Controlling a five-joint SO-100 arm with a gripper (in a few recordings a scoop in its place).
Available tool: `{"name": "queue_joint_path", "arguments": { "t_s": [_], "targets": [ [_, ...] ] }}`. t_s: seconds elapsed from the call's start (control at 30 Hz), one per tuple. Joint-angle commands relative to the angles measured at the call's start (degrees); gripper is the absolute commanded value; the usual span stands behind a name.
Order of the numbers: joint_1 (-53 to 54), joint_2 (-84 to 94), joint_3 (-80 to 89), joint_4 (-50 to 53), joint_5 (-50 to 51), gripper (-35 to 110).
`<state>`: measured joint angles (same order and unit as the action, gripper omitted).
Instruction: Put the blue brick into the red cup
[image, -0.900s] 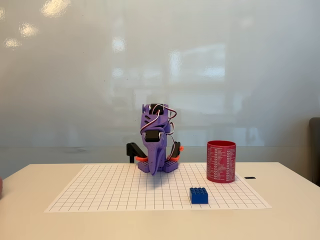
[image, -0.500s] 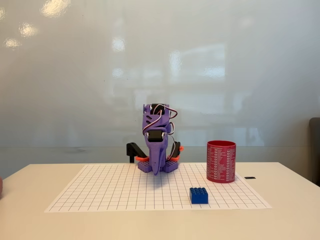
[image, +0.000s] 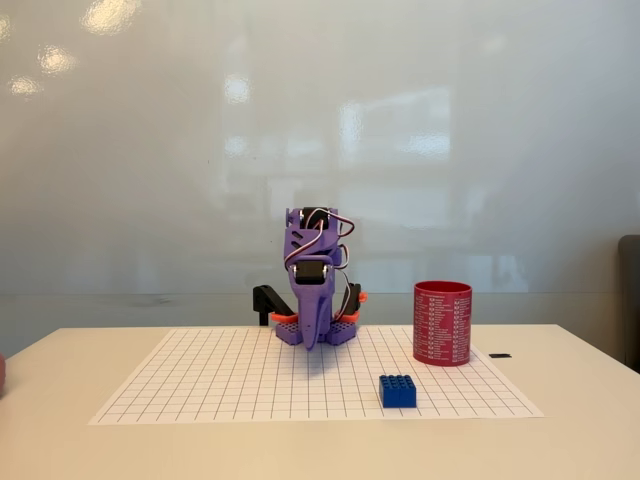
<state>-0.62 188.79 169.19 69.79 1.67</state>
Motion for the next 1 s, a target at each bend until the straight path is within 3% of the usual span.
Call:
{"name": "queue_joint_path", "arguments": {
  "t_s": [0.0,0.17,0.37,0.6,0.77,0.97],
  "targets": [
    [-0.09,0.35,-16.08,1.23,-0.62,-1],
    [-3.96,-5.62,-26.72,-0.70,-3.16,-1],
    [-17.40,-43.59,-40.34,-1.41,-3.78,-1],
    [-37.35,-66.27,-45.18,-3.60,-4.22,-1],
    [-46.49,-73.65,-49.13,-5.62,-2.11,-1],
    [-48.60,-82.44,-57.66,-7.12,-5.45,-1]
  ]
}}
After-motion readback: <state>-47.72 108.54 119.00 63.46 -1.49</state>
